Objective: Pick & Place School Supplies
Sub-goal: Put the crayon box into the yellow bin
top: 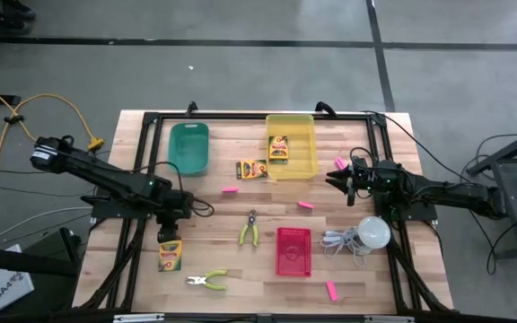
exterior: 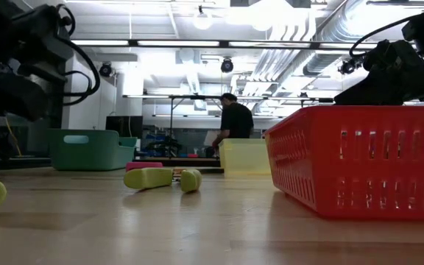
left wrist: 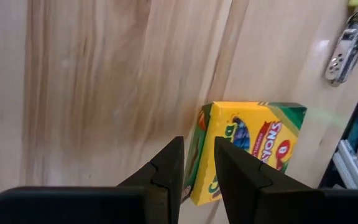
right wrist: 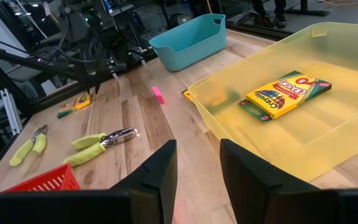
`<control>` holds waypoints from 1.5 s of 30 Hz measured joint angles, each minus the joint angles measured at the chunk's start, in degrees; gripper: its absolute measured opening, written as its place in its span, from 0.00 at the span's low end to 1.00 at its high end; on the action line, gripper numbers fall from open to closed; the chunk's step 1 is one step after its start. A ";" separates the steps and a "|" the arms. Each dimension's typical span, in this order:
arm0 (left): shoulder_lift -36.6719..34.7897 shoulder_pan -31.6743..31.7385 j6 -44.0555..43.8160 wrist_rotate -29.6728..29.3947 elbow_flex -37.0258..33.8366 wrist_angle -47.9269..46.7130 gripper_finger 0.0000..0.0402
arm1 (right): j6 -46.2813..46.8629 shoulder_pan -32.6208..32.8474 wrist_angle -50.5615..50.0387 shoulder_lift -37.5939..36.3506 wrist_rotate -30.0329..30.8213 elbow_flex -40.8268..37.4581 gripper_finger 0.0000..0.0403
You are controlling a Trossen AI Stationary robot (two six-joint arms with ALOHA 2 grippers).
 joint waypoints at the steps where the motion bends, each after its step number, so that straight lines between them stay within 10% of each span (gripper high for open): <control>1: 0.32 0.00 0.03 0.00 -0.07 0.36 0.21 | -0.01 0.00 0.01 0.00 0.00 0.00 0.27; 45: 3.67 1.22 2.61 3.17 -1.73 6.45 0.08 | 0.00 -0.01 0.00 0.01 0.00 0.00 0.27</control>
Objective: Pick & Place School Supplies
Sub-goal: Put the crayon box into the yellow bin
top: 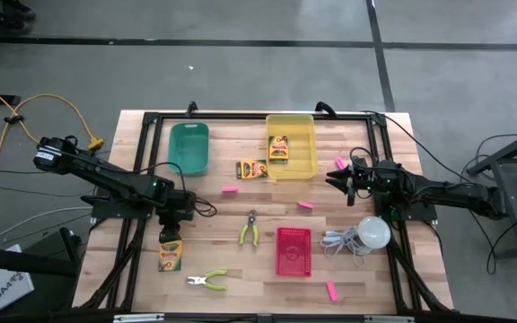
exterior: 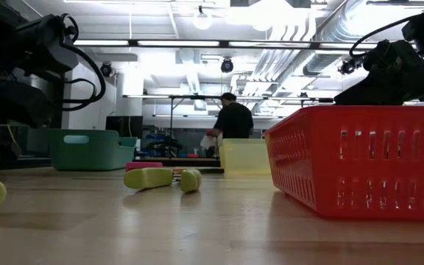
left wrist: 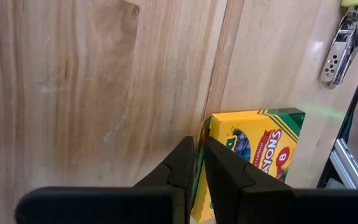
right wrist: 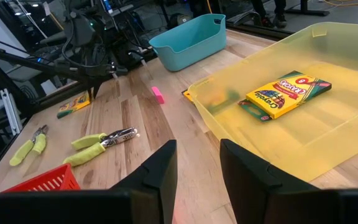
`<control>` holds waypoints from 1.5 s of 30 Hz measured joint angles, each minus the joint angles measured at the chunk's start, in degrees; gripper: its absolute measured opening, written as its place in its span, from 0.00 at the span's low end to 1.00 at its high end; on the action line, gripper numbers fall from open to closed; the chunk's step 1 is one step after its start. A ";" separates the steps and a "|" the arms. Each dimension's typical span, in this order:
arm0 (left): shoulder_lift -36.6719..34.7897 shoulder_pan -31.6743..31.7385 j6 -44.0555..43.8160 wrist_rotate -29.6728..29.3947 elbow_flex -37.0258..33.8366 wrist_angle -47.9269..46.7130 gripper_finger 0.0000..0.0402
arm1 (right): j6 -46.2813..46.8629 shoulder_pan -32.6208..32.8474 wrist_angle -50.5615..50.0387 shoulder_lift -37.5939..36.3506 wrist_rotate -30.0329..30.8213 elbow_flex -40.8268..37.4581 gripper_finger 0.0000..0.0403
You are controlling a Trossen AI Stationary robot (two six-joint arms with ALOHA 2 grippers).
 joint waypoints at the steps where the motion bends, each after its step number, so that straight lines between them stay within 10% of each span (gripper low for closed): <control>1: 0.00 0.00 0.00 0.00 0.00 0.00 0.08 | 0.00 0.01 0.00 0.01 0.00 0.00 0.27; 45: 0.00 -2.45 -0.59 -0.72 0.00 1.11 0.07 | 0.00 0.01 0.00 0.00 0.00 0.00 0.27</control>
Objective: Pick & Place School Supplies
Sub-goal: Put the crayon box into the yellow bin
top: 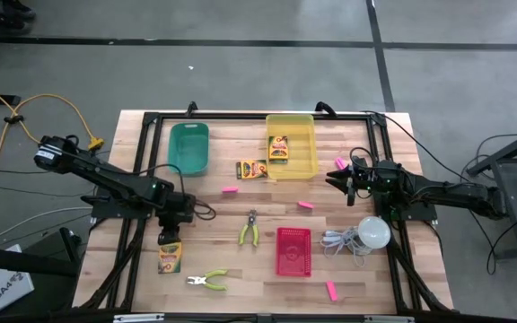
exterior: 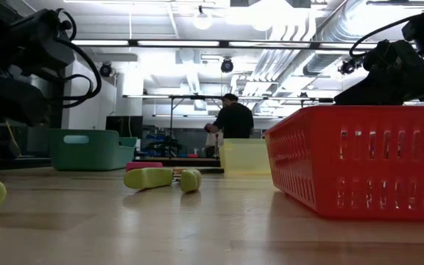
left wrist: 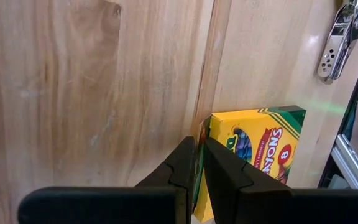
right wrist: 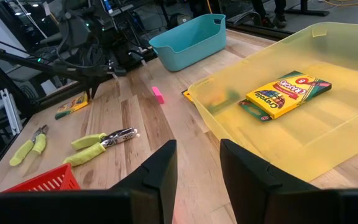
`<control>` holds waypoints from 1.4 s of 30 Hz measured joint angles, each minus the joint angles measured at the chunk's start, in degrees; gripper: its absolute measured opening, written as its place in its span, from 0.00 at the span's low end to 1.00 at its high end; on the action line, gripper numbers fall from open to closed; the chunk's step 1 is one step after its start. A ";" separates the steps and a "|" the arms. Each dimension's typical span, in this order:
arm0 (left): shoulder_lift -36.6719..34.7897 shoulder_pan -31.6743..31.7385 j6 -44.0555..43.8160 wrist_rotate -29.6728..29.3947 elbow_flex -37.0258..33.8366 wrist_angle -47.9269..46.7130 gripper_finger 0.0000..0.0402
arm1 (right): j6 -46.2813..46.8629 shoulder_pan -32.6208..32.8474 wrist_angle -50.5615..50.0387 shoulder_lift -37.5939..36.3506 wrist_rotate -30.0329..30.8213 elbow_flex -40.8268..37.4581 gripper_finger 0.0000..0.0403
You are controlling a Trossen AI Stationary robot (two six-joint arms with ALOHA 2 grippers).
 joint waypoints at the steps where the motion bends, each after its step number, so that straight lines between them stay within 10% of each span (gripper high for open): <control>1: 0.00 -0.33 -0.30 -0.08 0.00 -0.02 0.07 | 0.00 -0.01 0.01 0.00 -0.01 0.00 0.27; 31: 0.00 -3.81 -3.15 -1.91 0.00 1.73 0.00 | 0.00 0.00 0.02 0.01 0.00 0.00 0.27; 42: -0.15 -1.40 -2.86 5.84 0.00 3.23 0.00 | -0.02 0.01 0.00 0.00 0.00 0.00 0.27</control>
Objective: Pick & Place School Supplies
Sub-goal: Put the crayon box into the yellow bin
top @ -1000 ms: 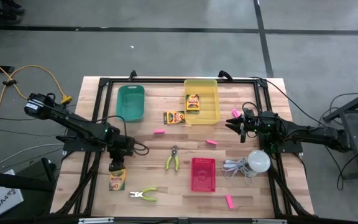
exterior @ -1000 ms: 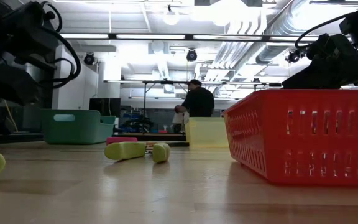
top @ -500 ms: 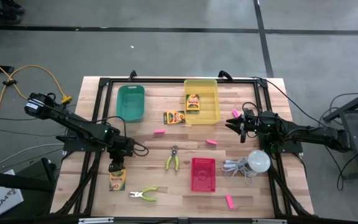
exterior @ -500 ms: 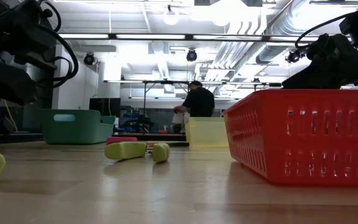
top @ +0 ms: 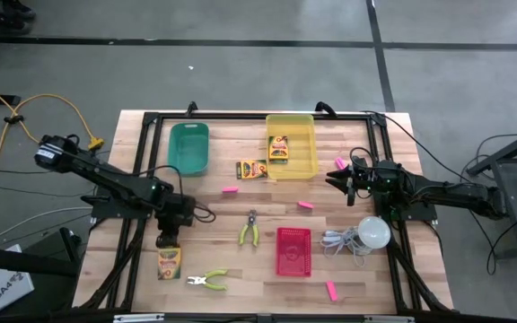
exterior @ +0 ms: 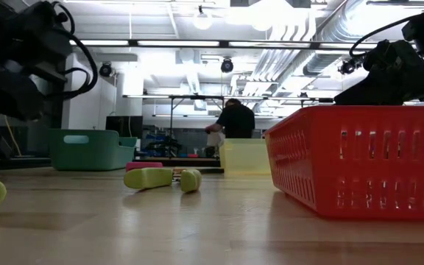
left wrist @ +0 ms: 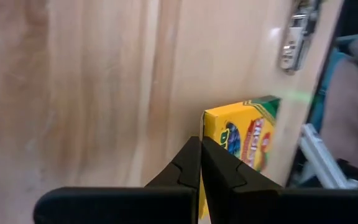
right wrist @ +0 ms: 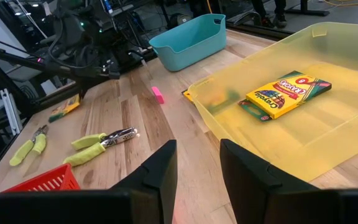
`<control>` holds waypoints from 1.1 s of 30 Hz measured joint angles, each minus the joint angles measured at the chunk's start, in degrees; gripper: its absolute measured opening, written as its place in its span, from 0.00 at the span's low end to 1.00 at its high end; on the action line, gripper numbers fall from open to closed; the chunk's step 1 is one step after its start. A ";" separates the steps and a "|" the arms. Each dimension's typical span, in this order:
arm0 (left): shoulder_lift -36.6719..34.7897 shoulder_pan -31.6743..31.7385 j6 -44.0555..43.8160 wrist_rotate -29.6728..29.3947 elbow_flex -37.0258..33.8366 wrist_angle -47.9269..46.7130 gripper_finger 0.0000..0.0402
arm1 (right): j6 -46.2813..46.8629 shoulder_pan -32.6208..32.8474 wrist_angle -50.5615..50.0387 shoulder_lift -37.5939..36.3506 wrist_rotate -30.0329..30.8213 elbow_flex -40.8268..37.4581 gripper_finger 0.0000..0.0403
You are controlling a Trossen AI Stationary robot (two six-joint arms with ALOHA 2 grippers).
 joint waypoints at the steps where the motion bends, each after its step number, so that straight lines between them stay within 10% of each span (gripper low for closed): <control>1: -0.22 0.40 0.17 0.89 0.00 0.00 0.00 | 0.02 0.00 0.02 0.02 -0.01 0.00 0.27; 33: -19.33 4.22 -0.29 11.75 0.78 -5.54 0.00 | 0.01 -0.01 0.01 0.01 0.00 0.00 0.27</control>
